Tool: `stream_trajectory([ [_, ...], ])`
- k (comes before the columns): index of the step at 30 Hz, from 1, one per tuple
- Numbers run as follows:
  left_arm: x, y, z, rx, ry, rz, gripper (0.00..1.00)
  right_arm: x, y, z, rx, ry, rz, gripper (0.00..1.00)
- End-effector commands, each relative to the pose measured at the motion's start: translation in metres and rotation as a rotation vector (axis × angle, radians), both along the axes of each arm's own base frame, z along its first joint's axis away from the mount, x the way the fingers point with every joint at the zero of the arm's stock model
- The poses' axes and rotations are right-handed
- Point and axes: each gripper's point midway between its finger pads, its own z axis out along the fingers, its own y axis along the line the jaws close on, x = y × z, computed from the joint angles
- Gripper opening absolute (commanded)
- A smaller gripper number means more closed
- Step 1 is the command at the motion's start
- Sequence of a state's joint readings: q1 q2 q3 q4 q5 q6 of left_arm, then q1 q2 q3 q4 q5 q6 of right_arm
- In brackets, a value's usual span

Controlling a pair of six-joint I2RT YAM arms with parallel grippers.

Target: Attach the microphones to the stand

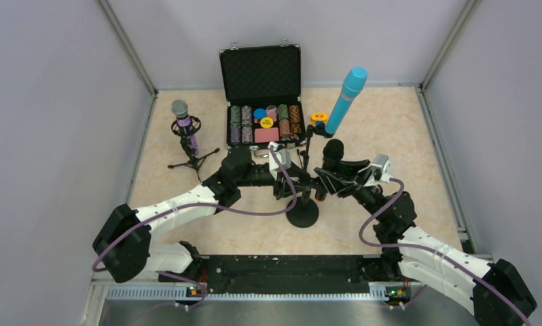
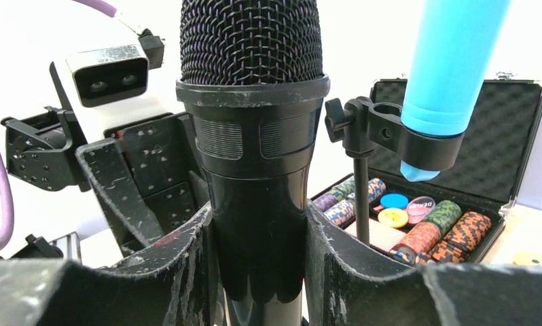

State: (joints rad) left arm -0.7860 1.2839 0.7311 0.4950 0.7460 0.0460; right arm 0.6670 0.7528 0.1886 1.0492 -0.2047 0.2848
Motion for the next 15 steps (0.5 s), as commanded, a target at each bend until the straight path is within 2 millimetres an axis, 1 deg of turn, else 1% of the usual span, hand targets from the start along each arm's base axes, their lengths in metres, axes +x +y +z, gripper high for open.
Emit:
stream_trajectory([
  [1,-0.001,-0.005,0.011,-0.032,-0.009,-0.003,0.52,-0.017,0.004,0.021,0.058,-0.058,0.069,0.00],
  [3,0.000,-0.003,0.014,-0.049,-0.017,0.013,0.62,-0.016,0.004,0.020,0.052,-0.056,0.066,0.00],
  [6,0.002,-0.001,0.017,-0.069,-0.024,0.037,0.75,-0.016,0.004,0.020,0.049,-0.058,0.060,0.09],
  [10,0.005,0.001,0.022,-0.084,-0.038,0.062,0.81,-0.016,0.002,0.019,0.049,-0.057,0.057,0.22],
  [11,0.004,0.002,0.023,-0.089,-0.043,0.065,0.81,-0.017,0.003,0.019,0.048,-0.057,0.059,0.27],
  [15,0.004,0.007,0.029,-0.129,-0.031,0.095,0.84,-0.018,0.001,0.020,0.050,-0.057,0.057,0.58],
])
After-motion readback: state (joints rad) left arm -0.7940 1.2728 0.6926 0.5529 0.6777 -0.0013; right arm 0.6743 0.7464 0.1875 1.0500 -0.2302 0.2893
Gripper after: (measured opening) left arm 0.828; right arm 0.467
